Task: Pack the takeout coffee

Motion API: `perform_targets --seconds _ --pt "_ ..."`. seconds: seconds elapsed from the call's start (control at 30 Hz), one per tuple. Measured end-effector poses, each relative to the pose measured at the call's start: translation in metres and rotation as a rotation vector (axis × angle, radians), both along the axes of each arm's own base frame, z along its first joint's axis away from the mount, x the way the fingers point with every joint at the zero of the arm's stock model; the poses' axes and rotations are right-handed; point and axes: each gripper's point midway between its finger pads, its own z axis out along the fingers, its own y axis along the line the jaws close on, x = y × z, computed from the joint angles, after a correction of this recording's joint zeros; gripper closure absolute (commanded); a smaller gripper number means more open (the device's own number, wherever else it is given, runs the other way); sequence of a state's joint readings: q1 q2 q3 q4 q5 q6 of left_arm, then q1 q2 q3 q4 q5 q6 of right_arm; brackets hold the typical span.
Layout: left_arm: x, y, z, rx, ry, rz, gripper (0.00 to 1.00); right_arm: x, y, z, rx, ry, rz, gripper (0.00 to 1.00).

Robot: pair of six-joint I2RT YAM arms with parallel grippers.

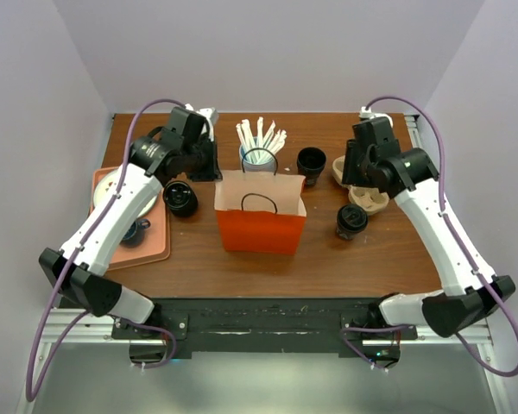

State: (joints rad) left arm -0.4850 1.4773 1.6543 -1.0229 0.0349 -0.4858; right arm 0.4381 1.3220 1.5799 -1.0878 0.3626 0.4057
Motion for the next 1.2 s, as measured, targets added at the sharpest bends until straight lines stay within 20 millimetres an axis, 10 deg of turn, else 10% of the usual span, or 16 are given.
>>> perform_targets --seconds 0.23,0.8,1.2 --pt "-0.023 0.004 0.018 -0.075 -0.088 -0.037 1.0 0.011 -0.037 -0.053 -0.024 0.166 -0.078 0.16" --pt "-0.049 0.001 0.019 -0.153 -0.139 -0.119 1.0 -0.014 -0.044 -0.141 -0.034 0.414 -0.024 0.15" --pt "-0.045 0.011 0.004 -0.092 -0.03 -0.013 1.0 -0.016 -0.045 -0.146 -0.04 0.422 -0.02 0.15"
